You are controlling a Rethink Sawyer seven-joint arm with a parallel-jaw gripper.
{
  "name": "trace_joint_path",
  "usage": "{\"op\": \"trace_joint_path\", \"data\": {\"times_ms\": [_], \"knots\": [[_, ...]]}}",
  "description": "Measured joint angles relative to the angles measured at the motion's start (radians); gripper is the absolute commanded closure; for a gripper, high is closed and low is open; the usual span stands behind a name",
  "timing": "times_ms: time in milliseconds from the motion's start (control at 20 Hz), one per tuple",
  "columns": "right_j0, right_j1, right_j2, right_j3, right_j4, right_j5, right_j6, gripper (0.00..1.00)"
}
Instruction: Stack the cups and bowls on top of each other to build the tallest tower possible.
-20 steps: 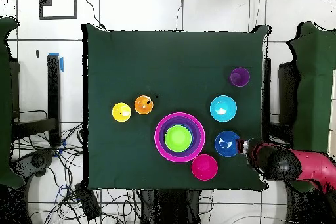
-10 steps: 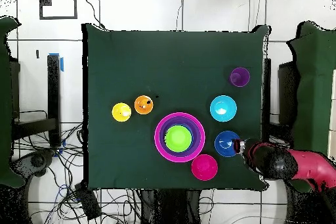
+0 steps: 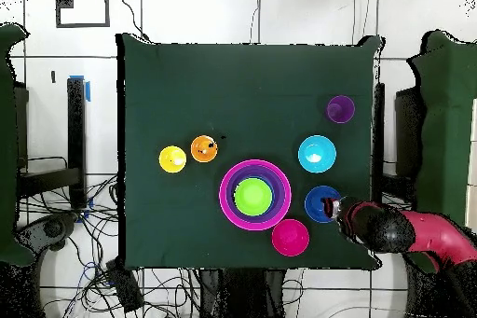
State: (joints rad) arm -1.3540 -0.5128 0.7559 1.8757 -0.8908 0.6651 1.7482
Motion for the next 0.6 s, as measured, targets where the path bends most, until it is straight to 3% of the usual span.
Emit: {"op": "trace_joint_path", "data": {"times_ms": [600], "knots": [[-0.001, 0.032, 0.0, -0.008, -0.008, 0.0, 0.0, 0.0]]}}
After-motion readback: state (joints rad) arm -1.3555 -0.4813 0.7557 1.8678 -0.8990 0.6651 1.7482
